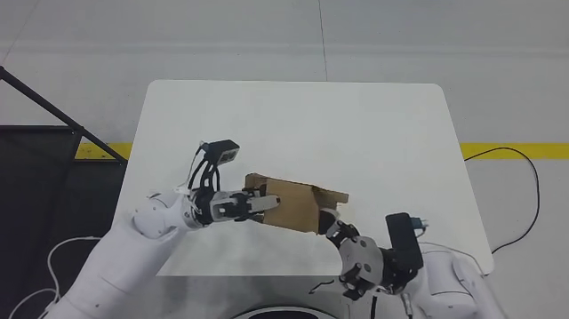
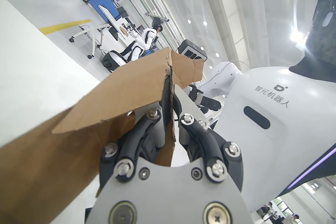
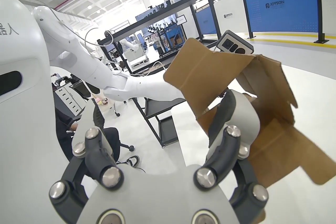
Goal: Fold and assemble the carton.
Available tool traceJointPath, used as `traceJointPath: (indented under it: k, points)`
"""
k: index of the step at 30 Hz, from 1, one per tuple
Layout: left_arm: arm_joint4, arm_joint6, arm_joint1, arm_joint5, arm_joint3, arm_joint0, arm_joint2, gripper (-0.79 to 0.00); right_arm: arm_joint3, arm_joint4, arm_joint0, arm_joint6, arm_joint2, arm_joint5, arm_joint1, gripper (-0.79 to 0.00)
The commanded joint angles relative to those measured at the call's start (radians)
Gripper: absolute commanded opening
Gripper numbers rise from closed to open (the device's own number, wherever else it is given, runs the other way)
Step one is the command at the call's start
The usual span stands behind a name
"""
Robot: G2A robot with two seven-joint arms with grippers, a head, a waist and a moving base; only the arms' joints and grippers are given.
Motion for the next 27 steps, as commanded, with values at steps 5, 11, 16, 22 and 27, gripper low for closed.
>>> traceJointPath:
  k: [5, 11, 16, 22, 27]
  points:
    - [-0.065, -0.054, 0.009, 0.054, 0.004, -0.014, 0.004, -0.785, -0.012, -0.005, -0.04, -0.054, 0.039, -0.05, 0.003, 0.0]
    - [-0.156, -0.113, 0.009, 0.113, 0.014, -0.028, 0.013, -0.785, -0.021, 0.002, -0.07, -0.092, 0.076, -0.08, 0.006, 0.0]
    - [-0.234, -0.18, 0.004, 0.181, 0.031, -0.043, 0.015, -0.785, -0.026, 0.013, -0.088, -0.127, 0.112, -0.078, 0.006, 0.0]
    - [-0.291, -0.251, -0.008, 0.251, 0.059, -0.056, 0.005, -0.785, -0.022, 0.048, -0.091, -0.143, 0.137, -0.044, 0.007, 0.0]
    - [-0.305, -0.282, -0.022, 0.283, 0.075, -0.061, -0.005, -0.785, -0.02, 0.056, -0.092, -0.161, 0.151, -0.018, 0.006, 0.0]
